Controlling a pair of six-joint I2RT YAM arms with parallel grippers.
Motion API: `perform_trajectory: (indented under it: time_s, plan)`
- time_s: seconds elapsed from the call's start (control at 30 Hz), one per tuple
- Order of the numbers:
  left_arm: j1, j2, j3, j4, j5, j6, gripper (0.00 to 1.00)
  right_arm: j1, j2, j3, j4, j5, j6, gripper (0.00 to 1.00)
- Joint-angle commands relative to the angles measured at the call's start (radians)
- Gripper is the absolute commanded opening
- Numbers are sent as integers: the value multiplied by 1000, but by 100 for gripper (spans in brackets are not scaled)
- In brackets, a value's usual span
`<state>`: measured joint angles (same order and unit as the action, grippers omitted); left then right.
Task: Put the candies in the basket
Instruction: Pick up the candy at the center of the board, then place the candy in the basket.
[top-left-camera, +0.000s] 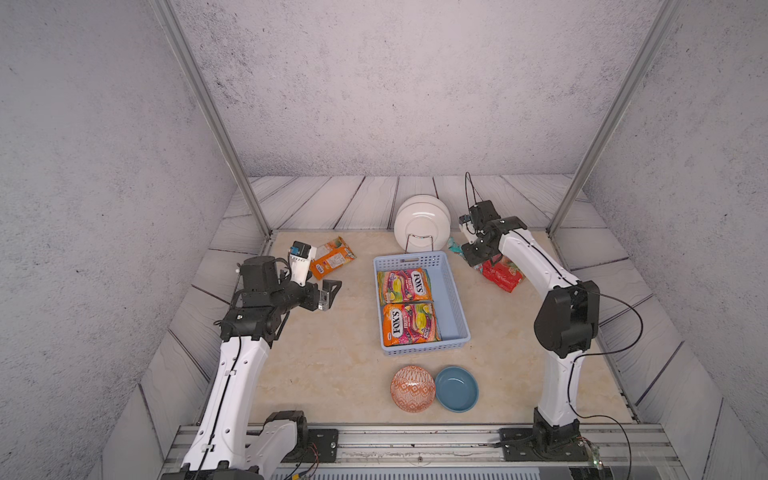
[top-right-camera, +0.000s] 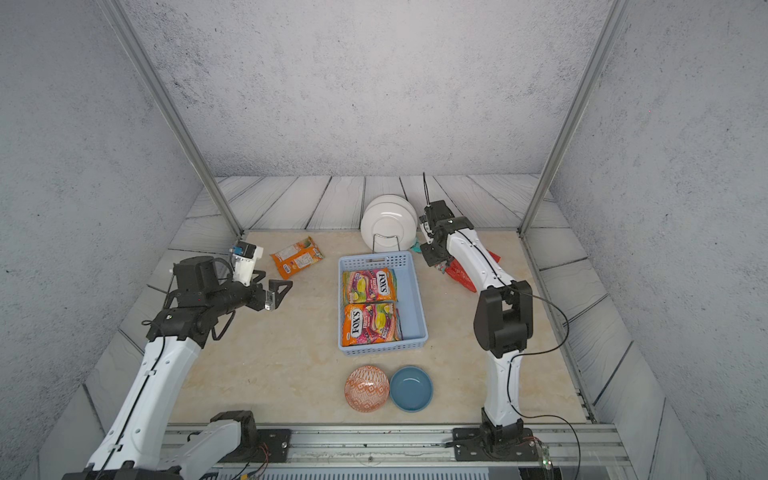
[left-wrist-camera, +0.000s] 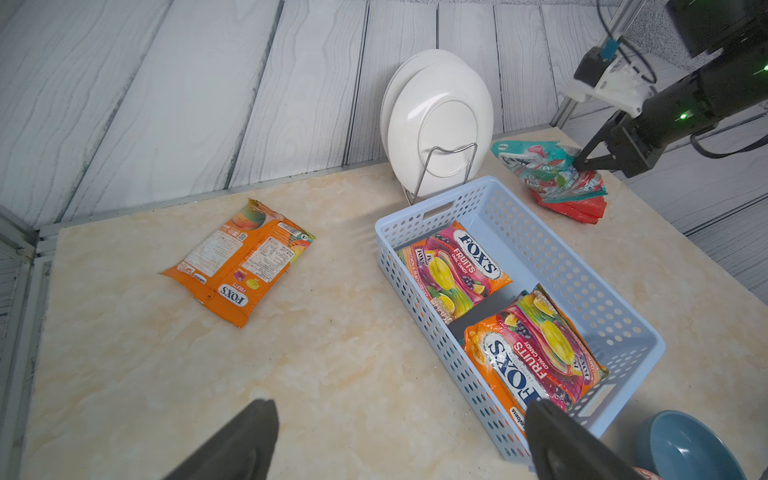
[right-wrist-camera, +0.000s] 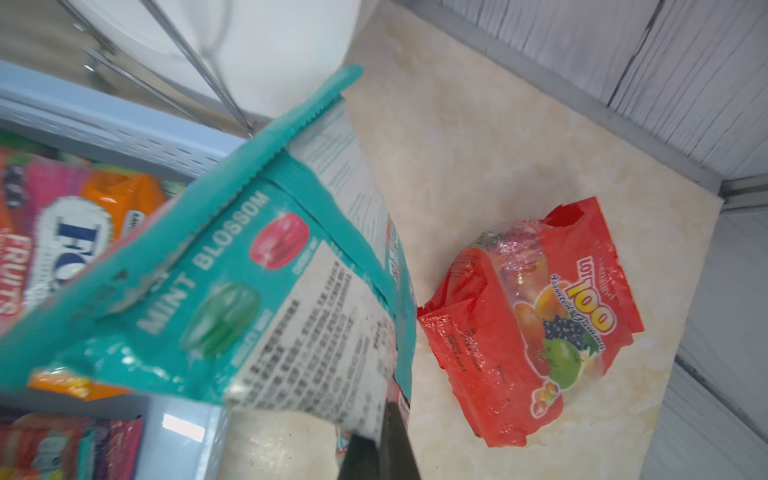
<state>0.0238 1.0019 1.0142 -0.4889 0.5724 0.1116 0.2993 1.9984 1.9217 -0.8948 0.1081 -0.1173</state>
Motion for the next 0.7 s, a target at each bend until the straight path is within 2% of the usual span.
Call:
perform_trajectory:
  time_s: [0.0, 0.33, 0.53, 0.67]
  plan:
    - [-4, -6, 5, 8, 12, 1, 99, -3, -139, -33, 78, -73, -47, 0]
    - [-5, -5, -1, 13, 23, 2, 99, 73, -240, -97, 145, -154, -154, 0]
    - [-6, -14, -3, 15, 20, -3, 99, 202, -257, -203, 281, -134, -400, 0]
    - [-5, -13, 14, -16, -15, 4, 99, 274, -228, -221, 349, -75, -471, 0]
